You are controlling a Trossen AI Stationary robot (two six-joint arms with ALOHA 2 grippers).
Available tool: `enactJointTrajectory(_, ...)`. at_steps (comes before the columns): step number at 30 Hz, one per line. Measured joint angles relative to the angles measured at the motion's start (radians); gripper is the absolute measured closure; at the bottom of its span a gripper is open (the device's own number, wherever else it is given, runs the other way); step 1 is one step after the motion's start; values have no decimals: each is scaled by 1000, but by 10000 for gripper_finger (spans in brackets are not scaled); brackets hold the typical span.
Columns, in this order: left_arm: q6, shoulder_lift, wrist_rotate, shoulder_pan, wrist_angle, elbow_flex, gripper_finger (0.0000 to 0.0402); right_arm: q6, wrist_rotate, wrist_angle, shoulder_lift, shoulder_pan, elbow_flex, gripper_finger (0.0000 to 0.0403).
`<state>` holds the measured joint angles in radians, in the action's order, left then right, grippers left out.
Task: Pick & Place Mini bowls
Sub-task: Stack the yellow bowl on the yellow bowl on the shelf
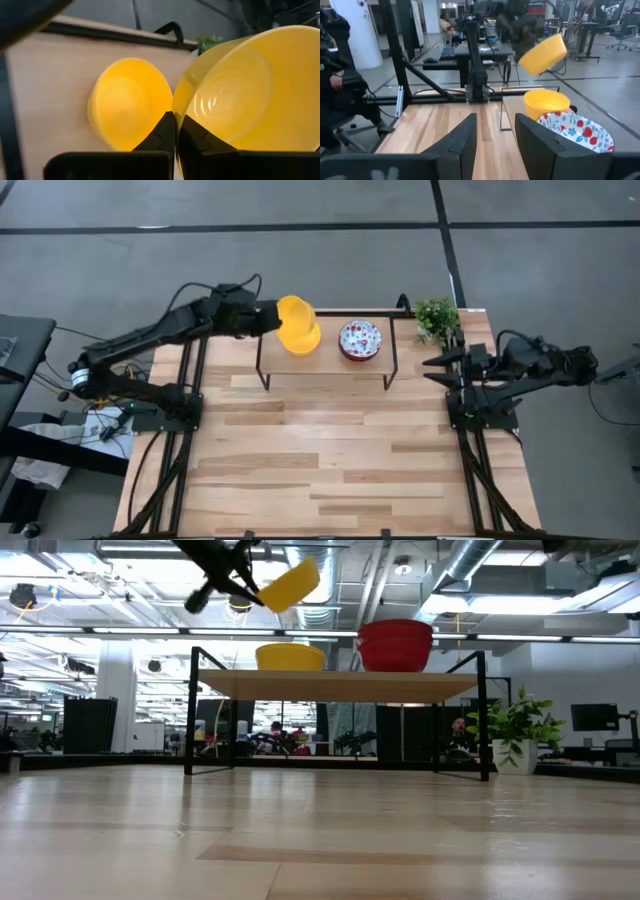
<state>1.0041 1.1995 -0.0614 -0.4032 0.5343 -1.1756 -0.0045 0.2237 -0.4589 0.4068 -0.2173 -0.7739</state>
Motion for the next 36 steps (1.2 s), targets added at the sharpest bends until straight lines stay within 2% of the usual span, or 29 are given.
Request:
enactJointTrajectory(4,30,4,64,-49,126,-93,399,-6,-5,-4,-11,-1,21,281)
enactJointTrajectory(10,34,53,107,-65,230,-170,399,-73,-115,2,-45,-1,31,281)
enactJointTrajectory(18,10,250,232,-107,415,-339,399,-58,-130,-29,-156,-5,31,282)
enactJointTrajectory(24,-36,338,236,-147,600,-470,399,-5,-148,-88,-237,-19,40,282)
enactJointTrajectory(31,-39,372,238,-154,657,-496,399,-79,-123,-99,-326,-16,89,282)
enactJointTrajectory(36,-50,375,238,-154,699,-495,399,4,-65,-128,-386,-16,87,282)
